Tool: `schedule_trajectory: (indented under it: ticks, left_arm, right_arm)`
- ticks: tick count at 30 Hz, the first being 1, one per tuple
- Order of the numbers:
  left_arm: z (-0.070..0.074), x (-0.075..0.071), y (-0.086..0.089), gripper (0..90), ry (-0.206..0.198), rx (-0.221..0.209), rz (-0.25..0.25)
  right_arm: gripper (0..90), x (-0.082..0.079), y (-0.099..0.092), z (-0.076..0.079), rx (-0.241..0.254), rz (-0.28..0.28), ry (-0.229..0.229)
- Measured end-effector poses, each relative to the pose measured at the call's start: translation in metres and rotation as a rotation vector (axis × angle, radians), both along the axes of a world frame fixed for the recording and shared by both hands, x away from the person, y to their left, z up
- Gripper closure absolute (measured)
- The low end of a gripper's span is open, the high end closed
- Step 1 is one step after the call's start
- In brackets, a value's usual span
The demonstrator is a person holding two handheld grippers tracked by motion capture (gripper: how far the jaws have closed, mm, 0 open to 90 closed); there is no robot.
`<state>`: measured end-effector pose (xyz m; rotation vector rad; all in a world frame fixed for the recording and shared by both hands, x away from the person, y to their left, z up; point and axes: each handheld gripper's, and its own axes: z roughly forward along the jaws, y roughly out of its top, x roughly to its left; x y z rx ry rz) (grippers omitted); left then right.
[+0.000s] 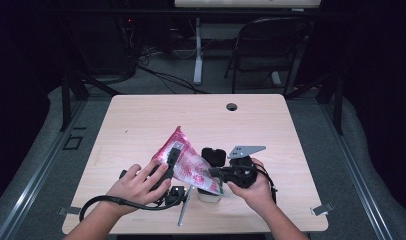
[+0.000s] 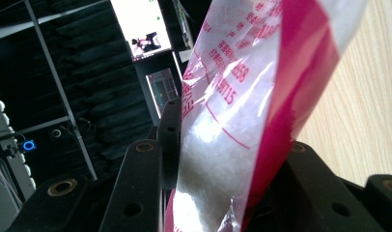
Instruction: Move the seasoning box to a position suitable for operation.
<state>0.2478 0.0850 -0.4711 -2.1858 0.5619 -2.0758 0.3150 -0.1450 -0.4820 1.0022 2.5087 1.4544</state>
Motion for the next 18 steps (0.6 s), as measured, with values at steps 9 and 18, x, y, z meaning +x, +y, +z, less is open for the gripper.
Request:
schedule_trajectory:
  ticks: [9,18]
  left_arm:
    - [-0.0027,-0.0002,0.0011,67.1,0.027,-0.026,0.007]
    - [-0.0041,-0.0001,0.0037,67.3,0.045,-0.047,0.013]
  right_arm:
    - [90.0,-0.0008,-0.0017,0.0011,-0.002,-0.003,-0.002]
    - [90.0,-0.0014,-0.0015,0.0018,-0.006,0.0,-0.001]
